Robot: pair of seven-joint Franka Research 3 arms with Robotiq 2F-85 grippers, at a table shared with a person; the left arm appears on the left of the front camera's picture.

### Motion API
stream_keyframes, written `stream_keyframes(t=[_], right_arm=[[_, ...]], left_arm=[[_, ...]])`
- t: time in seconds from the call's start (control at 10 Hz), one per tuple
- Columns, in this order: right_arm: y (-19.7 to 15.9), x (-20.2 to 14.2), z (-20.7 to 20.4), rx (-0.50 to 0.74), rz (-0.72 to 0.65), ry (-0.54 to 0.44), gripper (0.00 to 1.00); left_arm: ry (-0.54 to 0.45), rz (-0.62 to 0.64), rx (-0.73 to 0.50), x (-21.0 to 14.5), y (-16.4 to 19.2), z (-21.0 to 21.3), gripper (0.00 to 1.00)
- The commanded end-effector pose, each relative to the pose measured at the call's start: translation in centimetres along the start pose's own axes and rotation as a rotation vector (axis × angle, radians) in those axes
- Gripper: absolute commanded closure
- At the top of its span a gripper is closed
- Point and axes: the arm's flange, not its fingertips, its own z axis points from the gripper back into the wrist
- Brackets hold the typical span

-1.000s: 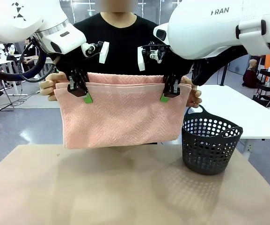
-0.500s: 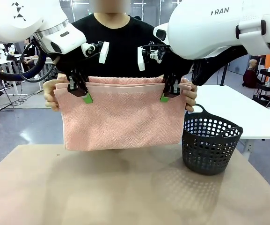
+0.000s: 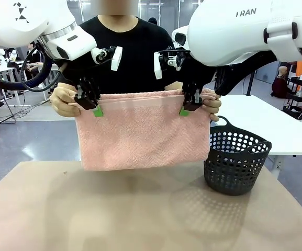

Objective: Fold the towel.
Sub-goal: Release the end of the 100 cm Hotel Towel you were holding.

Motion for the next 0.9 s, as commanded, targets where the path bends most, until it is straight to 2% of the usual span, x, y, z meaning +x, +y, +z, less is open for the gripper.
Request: stream_keyframes(t=[0.0,0.1,0.2,0.4,0.5,0.6,0.8], right_arm=[[-0.1,-0.1,0.0,-0.003,-0.025,-0.016,0.27],[0.1,0.0,0.3,-0.013,-0.022,-0.003,0.14],[0.1,0.1,0.8,-0.015,-0.028,-0.017,0.0],[-0.1,0.0,2.4,-0.02,-0.05,-0.043,0.0],[-0.3,-0.1,4.3,-0.031,-0.07,-0.076,0.08],[-0.4,-0.2,6.7,-0.063,-0.083,-0.095,0.0],[-0.7,-0.9,11.4,-0.038,-0.189,-0.109,0.0]], left_arm=[[-0.004,-0.001,-0.008,-0.4,0.1,0.2,0.23],[-0.003,0.013,-0.012,-0.7,0.1,0.2,0.07],[0.001,0.017,-0.006,-0.7,0.2,0.3,0.0],[-0.017,0.026,0.024,-0.4,0.3,1.8,0.0],[-0.026,0.051,0.038,-0.1,0.3,3.4,0.05],[0.003,0.097,0.037,0.4,-0.2,5.9,0.0],[-0.048,0.134,0.083,1.3,-1.2,10.9,0.0]])
